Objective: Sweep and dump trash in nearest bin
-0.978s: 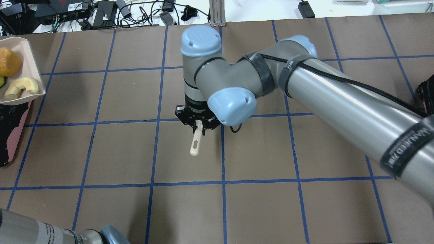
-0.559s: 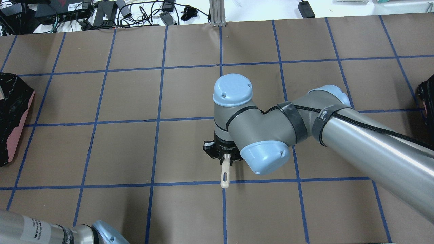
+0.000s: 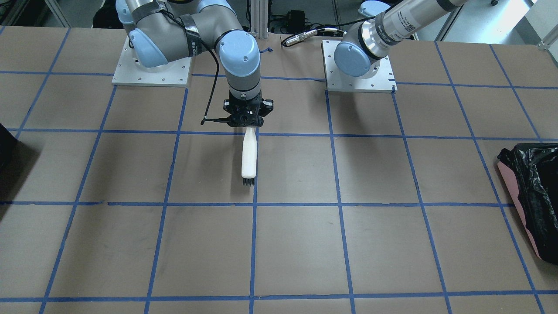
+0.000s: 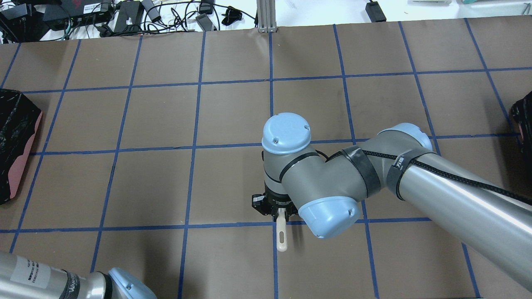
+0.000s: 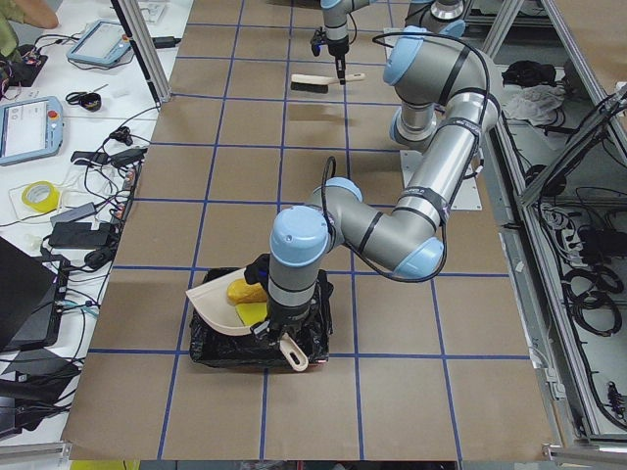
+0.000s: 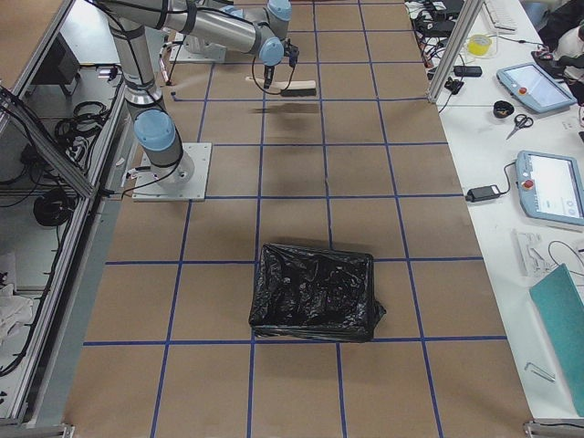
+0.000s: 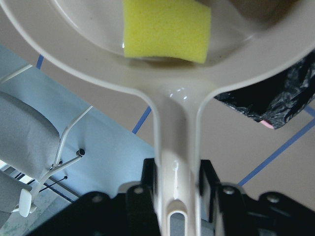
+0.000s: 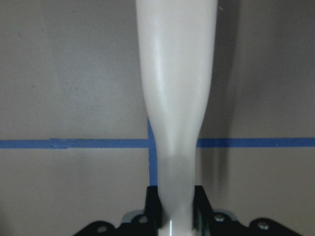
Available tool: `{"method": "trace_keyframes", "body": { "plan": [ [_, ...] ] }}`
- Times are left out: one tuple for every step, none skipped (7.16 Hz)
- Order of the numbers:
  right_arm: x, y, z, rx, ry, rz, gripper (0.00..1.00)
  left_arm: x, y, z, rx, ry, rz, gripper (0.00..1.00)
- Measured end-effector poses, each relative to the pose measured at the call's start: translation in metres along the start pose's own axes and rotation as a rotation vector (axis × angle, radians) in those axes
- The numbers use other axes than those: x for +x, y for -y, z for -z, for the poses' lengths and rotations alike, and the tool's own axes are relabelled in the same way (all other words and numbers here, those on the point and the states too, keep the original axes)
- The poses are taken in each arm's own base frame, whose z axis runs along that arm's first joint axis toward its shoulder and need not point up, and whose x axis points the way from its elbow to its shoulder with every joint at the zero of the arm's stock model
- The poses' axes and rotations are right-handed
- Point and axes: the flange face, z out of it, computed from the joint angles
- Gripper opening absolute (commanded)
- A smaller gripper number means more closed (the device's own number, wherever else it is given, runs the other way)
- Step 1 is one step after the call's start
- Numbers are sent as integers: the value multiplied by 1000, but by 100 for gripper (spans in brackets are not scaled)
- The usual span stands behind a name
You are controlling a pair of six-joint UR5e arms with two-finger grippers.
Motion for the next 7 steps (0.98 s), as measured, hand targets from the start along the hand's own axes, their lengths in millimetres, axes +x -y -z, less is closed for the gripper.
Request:
{"method": "trace_keyframes", "body": {
  "plan": [
    [3, -6, -11, -20, -6, -2, 0, -3, -2, -6, -47, 26, -36, 0],
    [4, -10, -17, -31, -6, -7, 0, -5, 0, -10, -95, 66, -71, 0],
    [2, -13, -19, -33, -5, -9, 0, -9, 8, -11, -132, 113, -92, 0],
    [-2, -16, -19, -28, -4, -3, 12, -14, 28, -8, -170, 146, -115, 0],
    [-12, -22, -22, -16, -6, 16, 37, -23, 74, 0, -257, 178, -182, 0],
    [-15, -23, -24, -12, -9, 24, 52, -20, 88, -3, -323, 193, -224, 0],
    [-16, -22, -26, -11, -12, 28, 64, -18, 94, -4, -368, 201, -240, 0]
  ]
}}
